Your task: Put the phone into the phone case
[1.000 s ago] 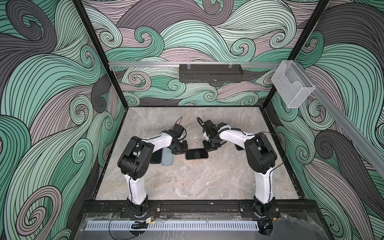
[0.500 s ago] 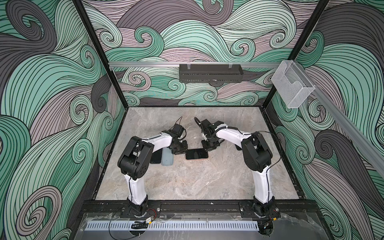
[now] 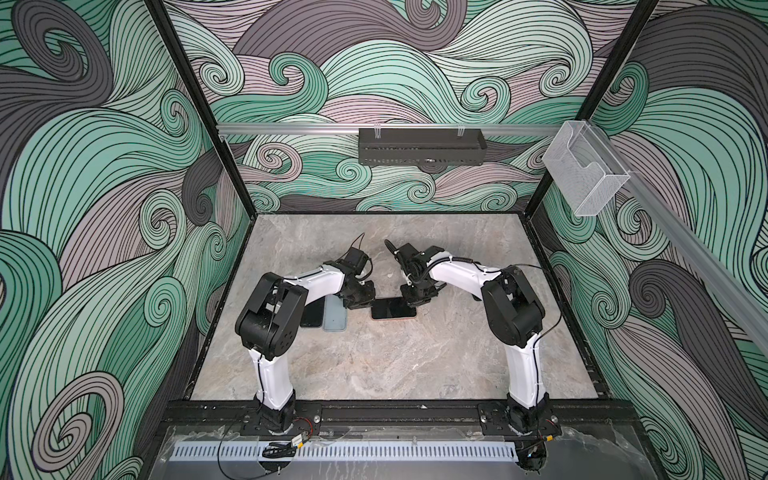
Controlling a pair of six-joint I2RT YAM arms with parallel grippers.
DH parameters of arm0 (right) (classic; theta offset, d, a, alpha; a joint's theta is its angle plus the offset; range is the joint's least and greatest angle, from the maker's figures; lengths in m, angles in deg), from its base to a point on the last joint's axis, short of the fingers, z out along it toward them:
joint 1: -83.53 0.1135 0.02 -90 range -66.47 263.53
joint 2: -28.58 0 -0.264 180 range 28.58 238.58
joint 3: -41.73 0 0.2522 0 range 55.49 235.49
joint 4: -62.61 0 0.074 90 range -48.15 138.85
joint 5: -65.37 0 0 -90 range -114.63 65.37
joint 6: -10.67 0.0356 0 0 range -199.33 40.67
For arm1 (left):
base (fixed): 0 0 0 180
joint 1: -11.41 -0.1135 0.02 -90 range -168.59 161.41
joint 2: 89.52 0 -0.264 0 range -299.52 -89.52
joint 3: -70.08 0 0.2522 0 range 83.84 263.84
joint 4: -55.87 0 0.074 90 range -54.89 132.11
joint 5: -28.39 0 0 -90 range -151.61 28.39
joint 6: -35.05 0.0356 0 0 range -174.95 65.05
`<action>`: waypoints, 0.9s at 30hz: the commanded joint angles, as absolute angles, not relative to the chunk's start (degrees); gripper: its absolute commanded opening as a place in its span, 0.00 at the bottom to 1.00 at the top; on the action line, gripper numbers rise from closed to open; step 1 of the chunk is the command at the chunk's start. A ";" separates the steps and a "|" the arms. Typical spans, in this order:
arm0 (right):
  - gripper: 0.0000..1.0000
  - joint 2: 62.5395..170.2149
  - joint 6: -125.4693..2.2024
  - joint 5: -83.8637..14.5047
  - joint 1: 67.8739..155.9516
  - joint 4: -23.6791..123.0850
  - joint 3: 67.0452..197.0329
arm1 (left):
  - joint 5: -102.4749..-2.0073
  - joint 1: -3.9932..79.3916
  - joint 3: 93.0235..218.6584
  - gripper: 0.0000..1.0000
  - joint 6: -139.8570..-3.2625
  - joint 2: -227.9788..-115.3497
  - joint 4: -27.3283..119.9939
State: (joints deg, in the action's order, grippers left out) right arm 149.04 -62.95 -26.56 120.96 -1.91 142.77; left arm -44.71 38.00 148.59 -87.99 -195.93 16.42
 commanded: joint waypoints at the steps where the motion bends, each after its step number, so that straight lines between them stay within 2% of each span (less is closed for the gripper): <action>1: 0.18 158.41 -61.19 -24.61 120.97 -0.21 135.20 | -45.88 37.60 148.25 0.15 -86.90 -196.75 14.56; 8: 0.18 159.76 -60.71 -22.61 120.93 1.35 134.46 | -45.97 37.60 148.29 0.15 -86.86 -196.81 14.24; 27: 0.17 153.52 -60.94 -20.49 118.28 1.25 136.16 | -46.14 37.58 148.35 0.15 -86.94 -196.65 13.61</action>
